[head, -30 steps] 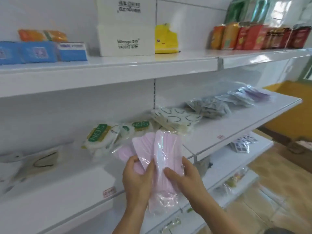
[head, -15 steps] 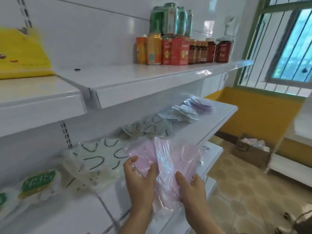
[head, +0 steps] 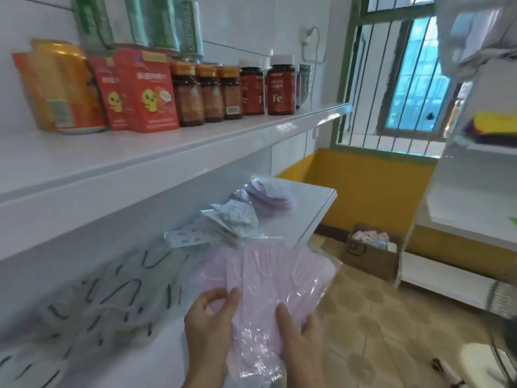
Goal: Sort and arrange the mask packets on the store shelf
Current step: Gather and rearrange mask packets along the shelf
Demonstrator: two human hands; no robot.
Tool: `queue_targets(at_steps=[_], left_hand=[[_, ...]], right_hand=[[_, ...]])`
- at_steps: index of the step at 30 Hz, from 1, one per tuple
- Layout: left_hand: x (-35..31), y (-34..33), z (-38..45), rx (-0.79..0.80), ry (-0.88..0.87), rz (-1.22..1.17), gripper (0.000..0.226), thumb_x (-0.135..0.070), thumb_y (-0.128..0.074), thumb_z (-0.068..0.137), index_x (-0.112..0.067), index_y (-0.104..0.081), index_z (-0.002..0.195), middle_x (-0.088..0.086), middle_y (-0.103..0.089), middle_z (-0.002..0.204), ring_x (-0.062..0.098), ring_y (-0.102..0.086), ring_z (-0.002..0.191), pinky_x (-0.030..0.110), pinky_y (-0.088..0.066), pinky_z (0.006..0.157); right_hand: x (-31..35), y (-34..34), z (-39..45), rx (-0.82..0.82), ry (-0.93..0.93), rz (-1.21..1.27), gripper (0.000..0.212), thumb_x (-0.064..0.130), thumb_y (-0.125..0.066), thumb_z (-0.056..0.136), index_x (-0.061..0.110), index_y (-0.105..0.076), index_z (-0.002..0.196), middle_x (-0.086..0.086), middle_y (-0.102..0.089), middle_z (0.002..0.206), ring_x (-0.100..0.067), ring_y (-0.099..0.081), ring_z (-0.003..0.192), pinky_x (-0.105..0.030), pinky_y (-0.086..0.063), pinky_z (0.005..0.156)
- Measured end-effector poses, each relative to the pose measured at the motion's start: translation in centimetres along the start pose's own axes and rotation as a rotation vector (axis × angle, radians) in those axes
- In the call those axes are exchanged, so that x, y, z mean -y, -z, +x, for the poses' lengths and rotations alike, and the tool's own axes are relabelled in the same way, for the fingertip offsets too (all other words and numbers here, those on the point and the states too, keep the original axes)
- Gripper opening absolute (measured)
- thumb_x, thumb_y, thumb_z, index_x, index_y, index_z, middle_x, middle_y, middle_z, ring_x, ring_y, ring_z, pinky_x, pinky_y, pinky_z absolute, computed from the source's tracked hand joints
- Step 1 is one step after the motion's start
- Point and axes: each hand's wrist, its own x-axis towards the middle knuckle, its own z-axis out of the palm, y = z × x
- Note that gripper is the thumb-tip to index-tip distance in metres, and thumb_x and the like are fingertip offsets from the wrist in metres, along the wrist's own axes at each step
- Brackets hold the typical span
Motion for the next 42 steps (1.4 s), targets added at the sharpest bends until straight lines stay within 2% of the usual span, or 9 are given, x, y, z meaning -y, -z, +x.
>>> queue_targets(at_steps=[7,11,14,17,23,27,30,33,42], left_hand=[[2.6,-14.0,8.6,-0.059,-0.147,0.127,0.042,-0.01,-0.075,0.086,-0.04,-0.059,0.109,0.011,-0.068,0.113,0.031,-0.066,0.102,0.041,-0.056,0.088],[1.2,-21.8,12.2,-0.063,-0.113,0.068,0.085,-0.016,-0.085,0.08,-0.044,-0.034,0.141,0.004,-0.052,0.143,0.027,-0.054,0.128,0.044,-0.044,0.109],[-0.3,-26.3,15.0,-0.077,-0.081,0.028,0.074,-0.02,-0.071,0.093,-0.041,-0.027,0.148,-0.001,-0.044,0.148,0.02,-0.047,0.132,0.033,-0.04,0.1],[-2.1,-28.8,18.6,-0.104,-0.022,-0.02,0.055,-0.01,-0.057,0.097,-0.036,-0.037,0.141,0.0,-0.056,0.12,0.019,-0.058,0.11,0.029,-0.044,0.079],[-1.7,-28.5,32.7,-0.038,0.084,0.169,0.05,-0.046,-0.062,0.068,-0.014,-0.067,0.106,0.02,-0.067,0.124,0.037,-0.064,0.113,0.056,-0.051,0.1],[-5.5,-26.5,31.5,-0.068,-0.105,0.765,0.04,-0.036,-0.054,0.097,-0.004,-0.062,0.119,0.016,-0.067,0.121,0.031,-0.065,0.106,0.041,-0.053,0.092],[-4.7,-23.9,31.2,-0.066,-0.28,1.094,0.07,-0.049,-0.039,0.082,0.007,-0.066,0.115,0.028,-0.067,0.118,0.039,-0.065,0.11,0.042,-0.051,0.094],[-3.2,-21.5,31.6,-0.057,-0.292,1.251,0.05,-0.03,-0.058,0.082,-0.001,-0.064,0.123,0.023,-0.065,0.124,0.04,-0.062,0.115,0.042,-0.05,0.097],[-1.0,-21.0,26.7,0.159,-0.548,1.381,0.043,-0.029,-0.045,0.075,-0.02,-0.069,0.11,-0.003,-0.064,0.123,0.022,-0.058,0.126,0.044,-0.047,0.099]], right_hand=[[2.4,1.5,18.3,-0.05,0.027,0.03,0.029,0.004,-0.078,0.086,0.008,-0.067,0.112,-0.001,-0.074,0.091,-0.012,-0.068,0.081,-0.032,-0.054,0.072],[4.1,1.2,26.5,0.018,-0.003,-0.008,0.052,0.019,-0.085,0.077,0.009,-0.064,0.123,-0.009,-0.075,0.106,-0.025,-0.071,0.095,-0.05,-0.058,0.09],[5.5,0.2,31.1,0.054,0.003,-0.018,0.041,0.013,-0.073,0.092,0.016,-0.058,0.13,-0.008,-0.071,0.118,-0.026,-0.069,0.104,-0.046,-0.056,0.094],[7.4,-2.5,36.1,0.114,-0.04,0.005,0.033,0.017,-0.065,0.097,0.018,-0.056,0.129,-0.002,-0.07,0.114,-0.026,-0.069,0.102,-0.047,-0.06,0.089],[9.9,-11.8,45.4,0.251,-0.023,-0.276,0.041,0.027,-0.061,0.084,0.018,-0.06,0.124,-0.009,-0.07,0.108,-0.029,-0.066,0.092,-0.04,-0.056,0.076],[11.3,-12.8,47.5,0.41,-0.051,-0.571,0.049,0.036,-0.058,0.088,0.007,-0.046,0.125,-0.011,-0.064,0.096,-0.034,-0.073,0.084,-0.051,-0.063,0.07],[11.4,-10.5,47.1,0.478,0.042,-0.785,0.049,0.036,-0.055,0.097,0.01,-0.042,0.136,-0.004,-0.063,0.091,-0.027,-0.074,0.074,-0.046,-0.064,0.064],[10.7,-8.7,47.3,0.508,0.099,-0.854,0.052,0.04,-0.052,0.096,0.013,-0.043,0.14,-0.002,-0.067,0.091,-0.02,-0.075,0.067,-0.041,-0.064,0.062],[8.5,-5.5,45.4,0.422,0.506,-1.328,0.036,0.044,-0.045,0.099,0.018,-0.054,0.075,0.0,-0.062,0.078,-0.02,-0.064,0.073,-0.03,-0.049,0.065]])
